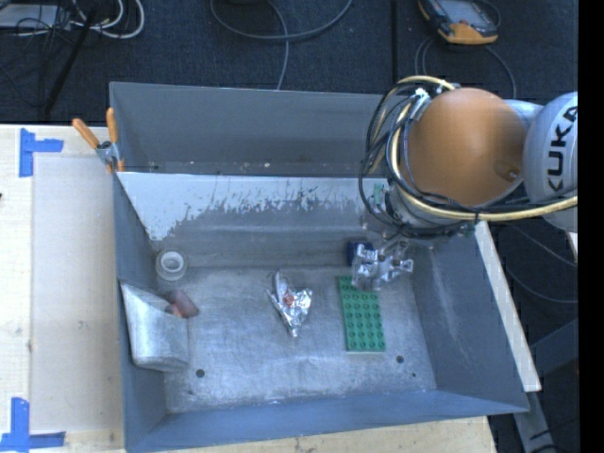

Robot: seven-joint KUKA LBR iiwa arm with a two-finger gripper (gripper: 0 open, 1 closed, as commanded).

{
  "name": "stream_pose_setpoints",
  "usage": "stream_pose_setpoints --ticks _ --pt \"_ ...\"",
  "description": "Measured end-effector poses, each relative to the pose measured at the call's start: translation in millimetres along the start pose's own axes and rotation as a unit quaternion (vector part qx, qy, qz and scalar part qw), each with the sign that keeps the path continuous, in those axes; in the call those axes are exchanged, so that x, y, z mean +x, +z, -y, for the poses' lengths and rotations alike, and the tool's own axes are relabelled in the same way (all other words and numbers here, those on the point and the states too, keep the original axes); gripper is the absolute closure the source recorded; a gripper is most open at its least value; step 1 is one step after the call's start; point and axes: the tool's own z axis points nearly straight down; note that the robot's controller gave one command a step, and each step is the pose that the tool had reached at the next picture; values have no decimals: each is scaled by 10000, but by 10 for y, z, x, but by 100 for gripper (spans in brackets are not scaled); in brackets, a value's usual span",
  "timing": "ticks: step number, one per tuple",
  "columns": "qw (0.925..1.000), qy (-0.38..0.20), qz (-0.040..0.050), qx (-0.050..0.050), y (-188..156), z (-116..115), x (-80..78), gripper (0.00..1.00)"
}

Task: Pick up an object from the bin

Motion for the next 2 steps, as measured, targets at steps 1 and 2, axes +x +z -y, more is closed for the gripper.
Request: stream_pose_setpoints --ticks 1,2 --pt "10000 26 -9 -41 48 -12 23 0" --pt "9766 -2151 -33 -64 1130 56 -16 0"
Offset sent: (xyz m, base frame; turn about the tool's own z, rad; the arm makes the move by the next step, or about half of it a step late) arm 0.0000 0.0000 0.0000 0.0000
